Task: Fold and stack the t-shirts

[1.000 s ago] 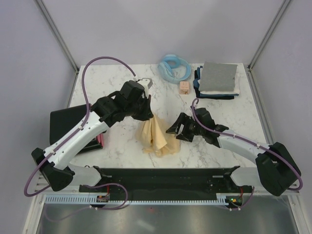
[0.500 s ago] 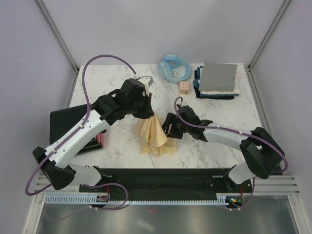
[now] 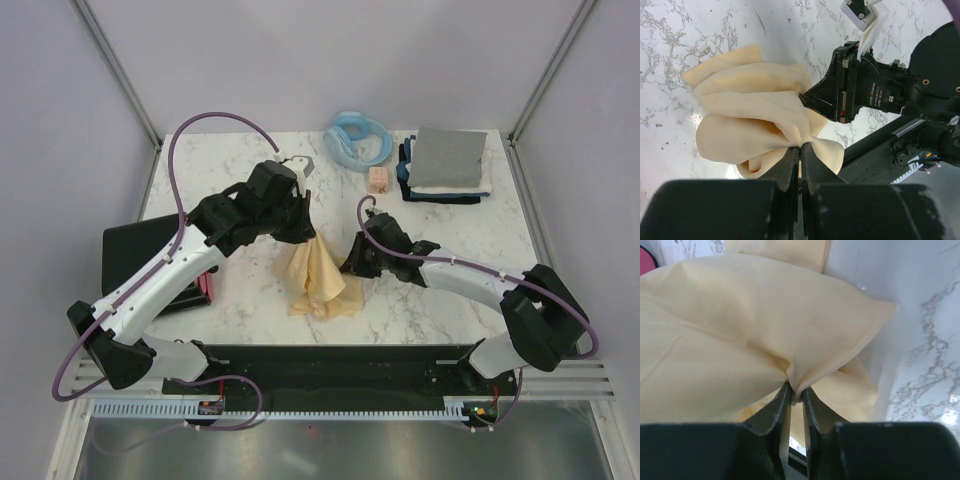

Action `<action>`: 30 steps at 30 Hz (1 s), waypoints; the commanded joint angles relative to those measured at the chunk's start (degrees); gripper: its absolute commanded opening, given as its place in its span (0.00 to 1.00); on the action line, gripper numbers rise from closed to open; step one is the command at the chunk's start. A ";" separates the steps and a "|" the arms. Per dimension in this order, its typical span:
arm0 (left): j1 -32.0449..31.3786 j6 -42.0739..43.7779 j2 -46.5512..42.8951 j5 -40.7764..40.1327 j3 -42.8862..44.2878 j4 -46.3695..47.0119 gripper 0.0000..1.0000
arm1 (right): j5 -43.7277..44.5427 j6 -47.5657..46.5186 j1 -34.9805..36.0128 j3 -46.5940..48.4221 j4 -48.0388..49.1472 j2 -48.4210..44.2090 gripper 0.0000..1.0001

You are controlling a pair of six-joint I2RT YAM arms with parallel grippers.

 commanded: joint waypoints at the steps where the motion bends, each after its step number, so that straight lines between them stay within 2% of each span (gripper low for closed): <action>1: 0.18 0.49 -0.84 0.27 0.57 1.92 0.02 | 4.83 -3.52 0.10 4.08 -4.93 -3.36 0.19; 9: 0.18 0.84 -0.57 -0.26 1.71 1.74 0.02 | 8.43 -7.65 -1.04 8.38 -10.92 -6.43 0.16; 22: 0.44 -0.39 -1.80 -3.25 3.03 1.83 0.02 | 8.96 -17.76 -12.20 19.90 -22.70 -13.55 0.12; 30: 0.79 -0.92 -1.80 -4.48 8.47 0.87 0.02 | 9.57 -20.22 -15.20 28.41 -26.30 -17.69 0.10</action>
